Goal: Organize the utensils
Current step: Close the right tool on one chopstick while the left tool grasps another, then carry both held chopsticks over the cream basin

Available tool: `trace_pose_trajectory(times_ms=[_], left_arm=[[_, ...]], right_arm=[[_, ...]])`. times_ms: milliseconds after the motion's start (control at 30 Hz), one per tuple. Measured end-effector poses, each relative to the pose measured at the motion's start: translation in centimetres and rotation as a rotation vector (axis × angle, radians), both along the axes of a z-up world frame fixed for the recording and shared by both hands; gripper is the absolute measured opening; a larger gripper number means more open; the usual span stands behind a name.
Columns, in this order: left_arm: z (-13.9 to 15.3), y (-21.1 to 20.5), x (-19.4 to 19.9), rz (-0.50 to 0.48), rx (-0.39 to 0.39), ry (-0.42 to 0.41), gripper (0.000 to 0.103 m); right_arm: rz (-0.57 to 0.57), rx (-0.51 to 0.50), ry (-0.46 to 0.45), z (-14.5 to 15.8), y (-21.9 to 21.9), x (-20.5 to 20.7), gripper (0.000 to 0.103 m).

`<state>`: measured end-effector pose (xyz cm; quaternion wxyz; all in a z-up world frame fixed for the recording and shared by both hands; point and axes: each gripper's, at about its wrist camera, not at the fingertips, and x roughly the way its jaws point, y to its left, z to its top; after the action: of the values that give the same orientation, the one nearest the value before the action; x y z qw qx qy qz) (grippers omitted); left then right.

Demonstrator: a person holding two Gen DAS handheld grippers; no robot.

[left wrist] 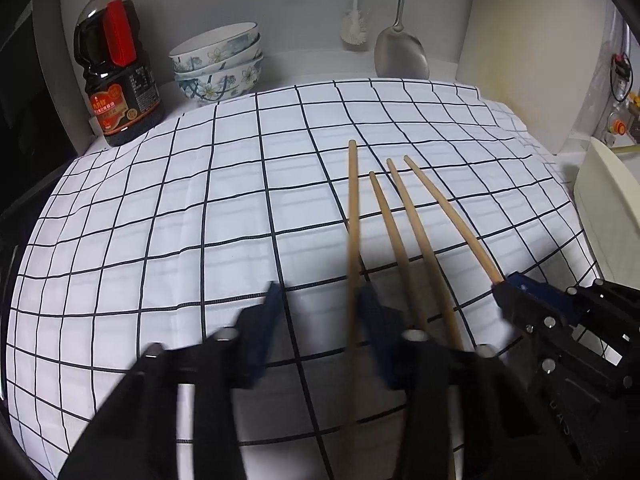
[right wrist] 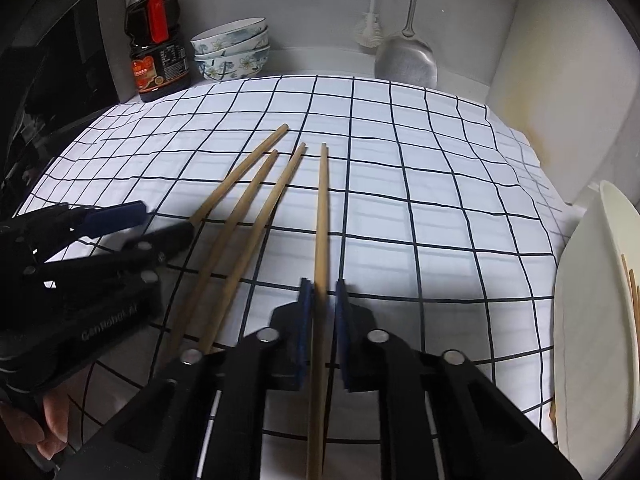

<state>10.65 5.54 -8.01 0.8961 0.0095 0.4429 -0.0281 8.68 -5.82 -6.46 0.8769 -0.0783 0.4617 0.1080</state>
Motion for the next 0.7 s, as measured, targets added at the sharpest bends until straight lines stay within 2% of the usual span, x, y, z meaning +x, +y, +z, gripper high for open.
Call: trace_pose_trajectory(times_ms=[33, 67, 133, 300, 467, 700], left_arm=[[0.0, 0.0, -0.1, -0.002, -0.003, -0.001, 0.014], [0.0, 0.1, -0.2, -0.005, -0.004, 0.0, 0.009], [0.0, 0.2, -0.5, -0.007, -0.012, 0.001, 0.007], [0.1, 1.1, -1.1, -0.008, -0.101, 0.023, 0.007], [1.5, 1.6, -2.2, -0.019, -0.165, 0.009, 0.007], [6.8, -0.6, -3.3, -0.098, -0.218, -0.088, 0.007]], right_arm=[[-0.003, 0.003, 0.001, 0.0, 0.0, 0.0, 0.006], [-0.008, 0.017, 0.003, 0.0, -0.2, 0.1, 0.006], [-0.02, 0.028, 0.005, 0.1, -0.5, 0.1, 0.006], [-0.041, 0.071, 0.002, 0.6, -1.1, 0.0, 0.006], [-0.043, 0.104, -0.049, 2.9, -1.4, -0.8, 0.006], [-0.085, 0.167, -0.152, 8.0, -3.7, -2.8, 0.006]])
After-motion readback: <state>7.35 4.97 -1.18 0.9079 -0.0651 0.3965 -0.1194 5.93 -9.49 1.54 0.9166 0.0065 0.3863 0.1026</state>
